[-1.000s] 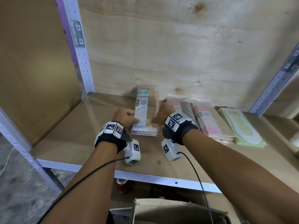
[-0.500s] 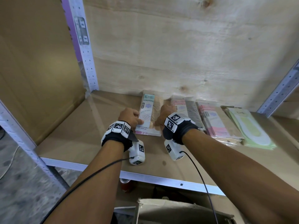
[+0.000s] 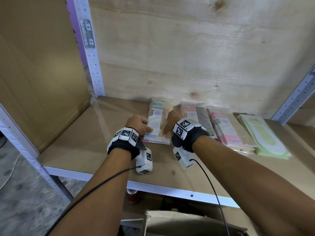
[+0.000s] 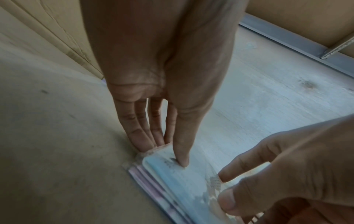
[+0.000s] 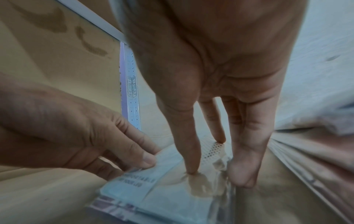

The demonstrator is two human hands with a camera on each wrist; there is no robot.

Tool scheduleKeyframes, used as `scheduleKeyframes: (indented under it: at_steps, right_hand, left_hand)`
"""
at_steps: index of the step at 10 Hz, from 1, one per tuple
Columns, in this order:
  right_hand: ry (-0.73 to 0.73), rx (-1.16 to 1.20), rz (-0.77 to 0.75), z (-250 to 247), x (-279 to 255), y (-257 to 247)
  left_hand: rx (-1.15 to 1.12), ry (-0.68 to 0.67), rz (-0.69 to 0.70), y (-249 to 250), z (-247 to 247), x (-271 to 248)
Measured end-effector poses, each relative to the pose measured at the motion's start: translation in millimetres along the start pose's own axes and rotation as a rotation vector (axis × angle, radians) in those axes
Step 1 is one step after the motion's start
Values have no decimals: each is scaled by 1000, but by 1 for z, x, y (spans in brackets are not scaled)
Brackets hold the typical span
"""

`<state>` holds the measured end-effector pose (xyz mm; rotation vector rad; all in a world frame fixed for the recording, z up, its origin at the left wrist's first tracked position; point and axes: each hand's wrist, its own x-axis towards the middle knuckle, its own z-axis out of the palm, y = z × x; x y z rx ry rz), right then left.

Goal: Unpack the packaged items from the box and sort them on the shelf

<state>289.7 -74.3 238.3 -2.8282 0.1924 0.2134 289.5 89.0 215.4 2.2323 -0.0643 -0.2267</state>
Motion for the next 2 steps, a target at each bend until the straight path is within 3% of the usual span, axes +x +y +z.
scheduleKeyframes:
  at_steps: [1,2]
  right_hand:
    - [18,9,7,-6,-9,-5]
    - [146,69,-74,-10,-14,-4]
  left_hand:
    - [-1,37,2,4,-4,-4]
    - [45,235,38,13,-12,-11]
